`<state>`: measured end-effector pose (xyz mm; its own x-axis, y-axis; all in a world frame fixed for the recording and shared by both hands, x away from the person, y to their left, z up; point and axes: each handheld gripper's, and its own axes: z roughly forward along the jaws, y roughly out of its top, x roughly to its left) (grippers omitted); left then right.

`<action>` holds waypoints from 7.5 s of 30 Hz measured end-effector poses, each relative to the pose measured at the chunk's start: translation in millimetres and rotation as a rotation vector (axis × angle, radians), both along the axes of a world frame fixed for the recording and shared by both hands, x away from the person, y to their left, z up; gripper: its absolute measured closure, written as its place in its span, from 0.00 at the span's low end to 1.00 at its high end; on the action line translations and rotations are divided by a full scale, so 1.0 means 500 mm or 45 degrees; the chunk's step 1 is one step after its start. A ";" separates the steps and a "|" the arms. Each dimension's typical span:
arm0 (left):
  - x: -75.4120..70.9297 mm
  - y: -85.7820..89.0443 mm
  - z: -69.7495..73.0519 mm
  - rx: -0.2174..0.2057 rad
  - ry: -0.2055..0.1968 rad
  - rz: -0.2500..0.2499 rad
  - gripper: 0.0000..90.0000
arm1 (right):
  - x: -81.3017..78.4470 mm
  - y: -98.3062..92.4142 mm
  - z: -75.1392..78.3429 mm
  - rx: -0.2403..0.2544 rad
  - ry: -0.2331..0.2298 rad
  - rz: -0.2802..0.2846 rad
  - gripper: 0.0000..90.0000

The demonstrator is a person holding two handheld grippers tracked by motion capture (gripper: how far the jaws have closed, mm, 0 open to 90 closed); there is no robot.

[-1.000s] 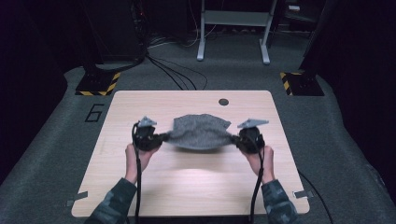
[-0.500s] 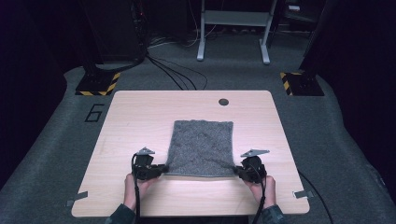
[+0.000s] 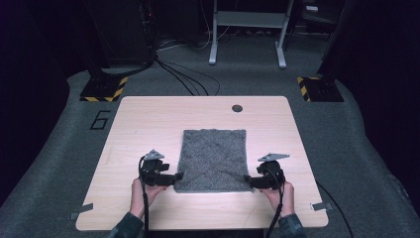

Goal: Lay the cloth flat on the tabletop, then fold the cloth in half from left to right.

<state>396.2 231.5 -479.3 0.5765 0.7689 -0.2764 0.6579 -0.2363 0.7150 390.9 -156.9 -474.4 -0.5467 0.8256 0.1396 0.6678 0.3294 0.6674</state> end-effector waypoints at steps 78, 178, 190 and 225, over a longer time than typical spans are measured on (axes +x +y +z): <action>-0.014 -0.042 -0.020 0.222 -0.142 -0.093 0.05 | -0.014 0.128 -0.052 -0.122 -0.124 0.130 0.09; 0.324 -0.054 0.112 0.501 -0.100 0.051 0.94 | -0.119 0.408 0.076 0.228 -0.297 0.500 0.98; 0.326 -0.049 0.160 0.580 -0.106 0.056 0.94 | -0.120 0.394 0.105 0.312 -0.359 0.478 0.98; 0.362 -0.268 0.074 0.496 -0.101 -0.088 0.94 | -0.136 0.204 0.023 0.100 -0.250 0.209 0.98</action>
<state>577.1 97.4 -442.1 0.6381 0.7662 0.0757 0.5774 -0.5412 0.6113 322.8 -55.1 -463.1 -0.6955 0.7143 0.0779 0.4650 0.3649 0.8066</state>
